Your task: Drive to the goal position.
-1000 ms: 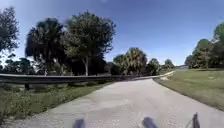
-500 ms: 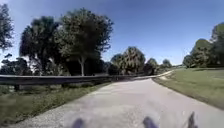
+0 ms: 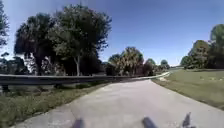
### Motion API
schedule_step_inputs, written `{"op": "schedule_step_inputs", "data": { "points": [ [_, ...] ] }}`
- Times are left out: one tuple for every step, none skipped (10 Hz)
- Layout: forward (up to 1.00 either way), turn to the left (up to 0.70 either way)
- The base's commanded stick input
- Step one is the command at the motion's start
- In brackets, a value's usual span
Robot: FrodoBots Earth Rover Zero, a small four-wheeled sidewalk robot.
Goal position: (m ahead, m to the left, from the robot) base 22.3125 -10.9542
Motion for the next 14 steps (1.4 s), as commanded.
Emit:
{"op": "schedule_step_inputs", "data": {
  "points": [
    [0.70,0.00],
    [0.70,0.00],
    [0.70,0.00],
    [0.70,0.00],
    [0.70,0.00],
    [0.70,0.00],
    [0.70,0.00],
    [0.70,0.00],
    [0.70,0.00],
    [0.70,0.00],
    [0.70,0.00],
    [0.70,0.00],
    [0.70,0.00],
    [0.70,0.00]
  ]
}}
